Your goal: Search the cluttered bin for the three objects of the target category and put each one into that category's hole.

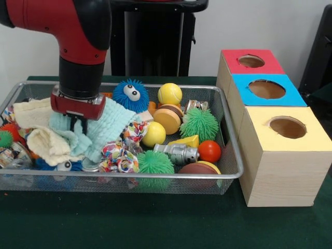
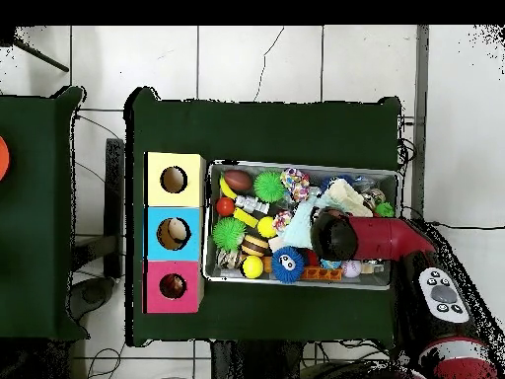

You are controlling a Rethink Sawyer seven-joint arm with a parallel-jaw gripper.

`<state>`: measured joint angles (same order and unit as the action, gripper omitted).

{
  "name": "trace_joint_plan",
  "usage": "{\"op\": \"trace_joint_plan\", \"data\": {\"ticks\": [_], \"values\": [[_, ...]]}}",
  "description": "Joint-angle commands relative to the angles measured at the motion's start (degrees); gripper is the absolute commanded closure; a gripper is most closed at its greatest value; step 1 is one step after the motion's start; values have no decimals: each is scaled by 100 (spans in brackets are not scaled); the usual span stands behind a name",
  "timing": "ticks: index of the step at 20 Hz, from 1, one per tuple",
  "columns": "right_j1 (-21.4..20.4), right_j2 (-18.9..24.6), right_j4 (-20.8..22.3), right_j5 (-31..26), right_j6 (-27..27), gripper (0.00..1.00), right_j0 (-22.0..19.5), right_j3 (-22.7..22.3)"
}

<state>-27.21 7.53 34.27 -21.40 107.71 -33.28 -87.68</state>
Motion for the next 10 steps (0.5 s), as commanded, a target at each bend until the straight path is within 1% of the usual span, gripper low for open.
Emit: {"op": "trace_joint_plan", "data": {"ticks": [1, 3, 6, 10], "values": [[108, 55, -118, -84, 508, 100, 306, -328], [-169, -3, -186, -32, 688, 100, 482, -510], [-703, 9, -445, -290, 792, 100, 700, -875], [-1250, 340, -892, -516, 690, 100, 737, -1400]]}}
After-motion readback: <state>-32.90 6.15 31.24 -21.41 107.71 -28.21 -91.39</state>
